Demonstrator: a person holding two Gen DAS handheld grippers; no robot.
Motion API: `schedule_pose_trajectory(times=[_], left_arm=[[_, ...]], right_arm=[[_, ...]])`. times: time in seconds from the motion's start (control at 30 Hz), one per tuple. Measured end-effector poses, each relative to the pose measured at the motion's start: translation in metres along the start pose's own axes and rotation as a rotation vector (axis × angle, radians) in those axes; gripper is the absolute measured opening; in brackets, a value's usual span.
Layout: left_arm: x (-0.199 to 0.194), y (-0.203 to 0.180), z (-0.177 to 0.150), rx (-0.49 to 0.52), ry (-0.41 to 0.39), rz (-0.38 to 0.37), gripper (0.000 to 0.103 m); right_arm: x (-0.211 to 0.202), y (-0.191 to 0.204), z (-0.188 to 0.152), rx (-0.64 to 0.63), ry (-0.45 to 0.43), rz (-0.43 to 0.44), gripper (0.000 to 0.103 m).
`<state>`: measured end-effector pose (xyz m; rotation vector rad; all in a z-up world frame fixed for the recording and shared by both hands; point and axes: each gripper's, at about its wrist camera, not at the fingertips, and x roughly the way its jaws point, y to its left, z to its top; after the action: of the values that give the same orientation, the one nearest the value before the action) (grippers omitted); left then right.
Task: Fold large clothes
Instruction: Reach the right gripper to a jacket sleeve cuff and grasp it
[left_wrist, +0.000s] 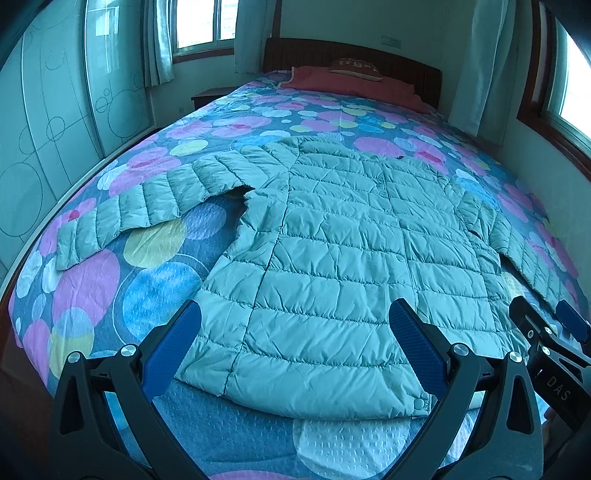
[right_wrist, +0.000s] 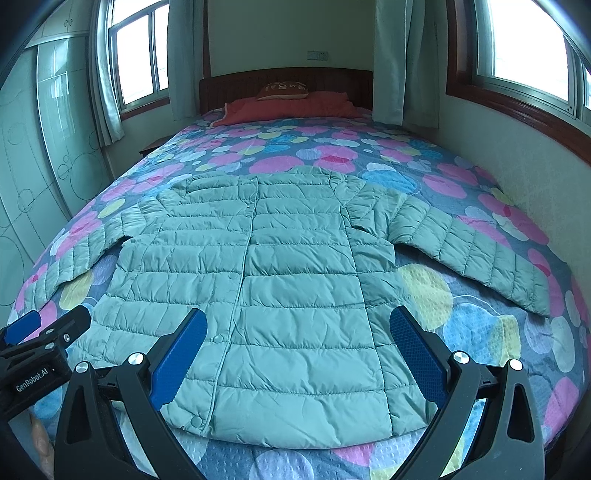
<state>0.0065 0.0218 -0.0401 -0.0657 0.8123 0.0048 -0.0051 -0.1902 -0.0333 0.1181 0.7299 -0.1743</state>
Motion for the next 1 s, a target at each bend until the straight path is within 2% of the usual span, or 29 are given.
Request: schedule_pose_trajectory(times=[0.1, 0.13, 0.17, 0.2, 0.3, 0.33, 0.37, 0.4, 0.43, 0.5, 0.53, 0.63, 0.73, 0.9, 1.0], left_arm=[[0.009, 0.005, 0.006, -0.003, 0.019, 0.006, 0.099], [0.011, 0.006, 0.006, -0.008, 0.019, 0.014, 0.090], [0.014, 0.008, 0.006, -0.009, 0.025, 0.020, 0.073], [0.018, 0.009, 0.007, -0.013, 0.038, 0.028, 0.067], [0.032, 0.015, 0.011, -0.033, 0.075, 0.037, 0.061], [0.036, 0.016, 0.012, -0.039, 0.080, 0.039, 0.061], [0.039, 0.017, 0.013, -0.044, 0.082, 0.038, 0.061], [0.041, 0.017, 0.014, -0.052, 0.081, 0.033, 0.063], [0.044, 0.019, 0.015, -0.062, 0.082, 0.027, 0.073], [0.048, 0.023, 0.017, -0.089, 0.072, 0.029, 0.083], [0.051, 0.026, 0.019, -0.101, 0.070, 0.033, 0.085], [0.063, 0.037, 0.025, -0.141, 0.087, 0.039, 0.087], [0.077, 0.056, 0.031, -0.209, 0.109, 0.059, 0.087], [0.097, 0.096, 0.035, -0.327, 0.124, 0.131, 0.087], [0.105, 0.121, 0.036, -0.381, 0.122, 0.193, 0.087]], right_arm=[[0.011, 0.000, -0.003, 0.014, 0.015, 0.000, 0.099], [0.014, -0.003, -0.002, 0.020, 0.016, -0.002, 0.098], [0.016, -0.005, -0.003, 0.026, 0.015, 0.002, 0.098], [0.018, -0.006, -0.003, 0.029, 0.015, 0.005, 0.098], [0.026, -0.006, -0.003, 0.019, 0.028, 0.010, 0.096], [0.029, -0.007, 0.000, 0.027, 0.044, 0.009, 0.089], [0.035, -0.007, -0.001, 0.023, 0.049, 0.013, 0.073], [0.039, -0.009, -0.002, 0.034, 0.065, 0.017, 0.068], [0.043, -0.012, -0.002, 0.048, 0.078, 0.028, 0.066], [0.053, -0.014, -0.002, 0.070, 0.091, 0.038, 0.066], [0.055, -0.018, -0.002, 0.081, 0.094, 0.036, 0.067], [0.064, -0.033, -0.001, 0.128, 0.098, 0.038, 0.077], [0.070, -0.059, 0.003, 0.203, 0.094, 0.032, 0.079], [0.077, -0.131, 0.007, 0.405, 0.069, 0.017, 0.079], [0.078, -0.180, 0.003, 0.532, 0.036, -0.025, 0.079]])
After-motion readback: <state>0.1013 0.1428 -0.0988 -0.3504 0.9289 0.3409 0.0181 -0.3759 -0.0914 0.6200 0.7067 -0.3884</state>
